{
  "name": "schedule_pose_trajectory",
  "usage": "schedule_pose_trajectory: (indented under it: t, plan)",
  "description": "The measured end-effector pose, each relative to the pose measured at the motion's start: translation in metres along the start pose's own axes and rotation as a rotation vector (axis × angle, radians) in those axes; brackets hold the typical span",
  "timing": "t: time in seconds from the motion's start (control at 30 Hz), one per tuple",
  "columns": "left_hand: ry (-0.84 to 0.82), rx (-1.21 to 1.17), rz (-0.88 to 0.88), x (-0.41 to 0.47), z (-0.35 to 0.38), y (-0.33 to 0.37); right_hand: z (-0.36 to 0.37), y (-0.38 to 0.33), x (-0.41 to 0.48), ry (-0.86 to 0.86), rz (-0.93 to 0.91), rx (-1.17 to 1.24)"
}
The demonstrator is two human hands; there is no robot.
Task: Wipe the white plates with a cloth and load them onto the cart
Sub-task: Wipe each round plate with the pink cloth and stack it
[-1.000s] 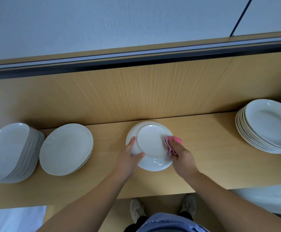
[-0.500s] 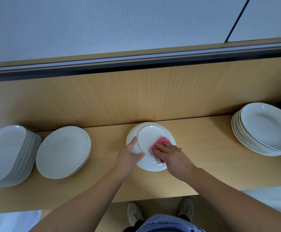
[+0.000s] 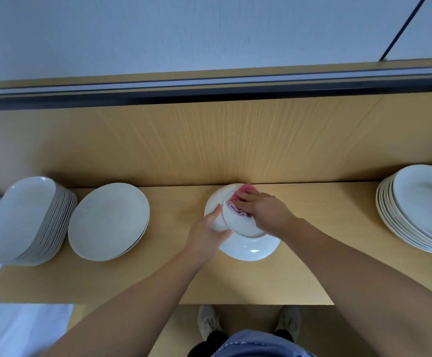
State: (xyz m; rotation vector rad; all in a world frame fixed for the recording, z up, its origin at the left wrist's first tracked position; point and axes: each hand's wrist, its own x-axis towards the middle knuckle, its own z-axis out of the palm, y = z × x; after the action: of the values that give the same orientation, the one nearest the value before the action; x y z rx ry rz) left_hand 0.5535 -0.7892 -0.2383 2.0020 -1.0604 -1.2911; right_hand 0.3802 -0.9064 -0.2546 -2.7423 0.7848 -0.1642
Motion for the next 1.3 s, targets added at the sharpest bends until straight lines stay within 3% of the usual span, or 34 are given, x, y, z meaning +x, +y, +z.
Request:
schedule_pose_trajectory:
  t: [0.2,0.4,0.6,0.8,1.1,1.2,1.3]
  plan:
    - [0.009,-0.039,-0.008,0.001,0.001,-0.004,-0.005,0.011,-0.024,-0.055,0.167,0.064]
    - [0.007,-0.053,-0.009,0.001,0.003,-0.008,0.001,-0.008,-0.066,-0.025,0.155,0.115]
    - [0.030,-0.061,-0.030,-0.006,0.005,0.000,-0.020,-0.022,-0.075,-0.168,0.174,0.353]
    - [0.101,-0.316,-0.102,-0.014,0.010,0.014,-0.046,0.002,-0.069,0.045,0.171,0.459]
    - [0.249,-0.454,-0.049,-0.049,0.031,0.070,-0.090,0.022,-0.062,0.123,0.025,0.469]
    - [0.317,-0.355,0.026,-0.059,0.034,0.090,-0.106,0.023,-0.062,0.175,-0.063,0.462]
    - [0.417,-0.092,0.072,-0.071,0.029,0.104,-0.115,0.027,-0.063,0.193,-0.116,0.451]
